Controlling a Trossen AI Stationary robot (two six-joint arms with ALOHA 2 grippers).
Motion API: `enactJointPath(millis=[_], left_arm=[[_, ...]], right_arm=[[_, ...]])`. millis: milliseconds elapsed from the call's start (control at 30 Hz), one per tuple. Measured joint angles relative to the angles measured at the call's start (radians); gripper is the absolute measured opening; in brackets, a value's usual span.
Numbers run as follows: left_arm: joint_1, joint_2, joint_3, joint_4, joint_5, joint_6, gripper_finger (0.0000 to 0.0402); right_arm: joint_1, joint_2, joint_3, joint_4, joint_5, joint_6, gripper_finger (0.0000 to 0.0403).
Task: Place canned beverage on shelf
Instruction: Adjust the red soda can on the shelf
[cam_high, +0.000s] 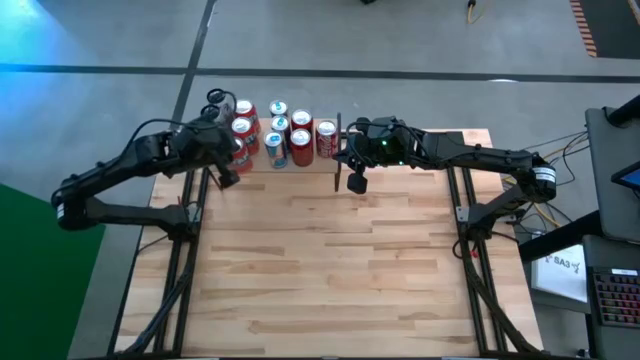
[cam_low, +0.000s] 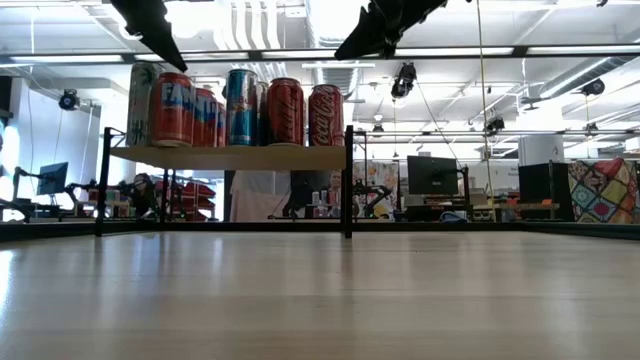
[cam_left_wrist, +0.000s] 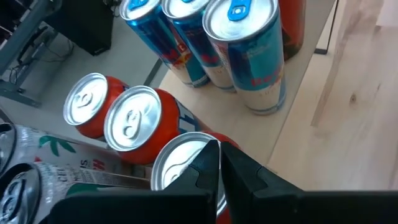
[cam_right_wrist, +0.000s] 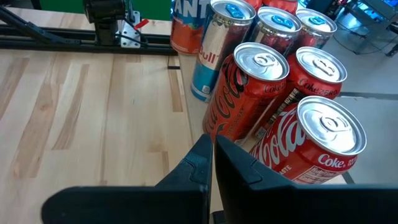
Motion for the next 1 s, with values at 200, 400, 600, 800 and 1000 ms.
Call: enactJointPath(millis=[200,400,600,800,1000], left_arm=[[0.0,-0.02,0.0,0.013,0.0,-0.003,0.0],[0.0,-0.004,0.0,0.052,-0.003,-0.014,0.0],[0.001,0.015,-0.001,0.052,-0.105,-0.015,0.0],[0.0,0.017,-0.001,0.052,-0.104,-0.01,0.0],[0.0,0.021,-0.002,0.052,-0.104,-0.008,0.0]], right_arm=[[0.0,0.0,0.0,0.0,0.0,0.0,0.0009],[0.0,0.0,0.0,0.0,0.0,0.001,0.0009],[0.0,0.0,0.0,0.001,0.0,0.008,0.0009],[0.0,0.0,0.0,0.0,0.0,0.007,0.0009],[0.0,0.0,0.0,0.001,0.0,0.005,0.0009]])
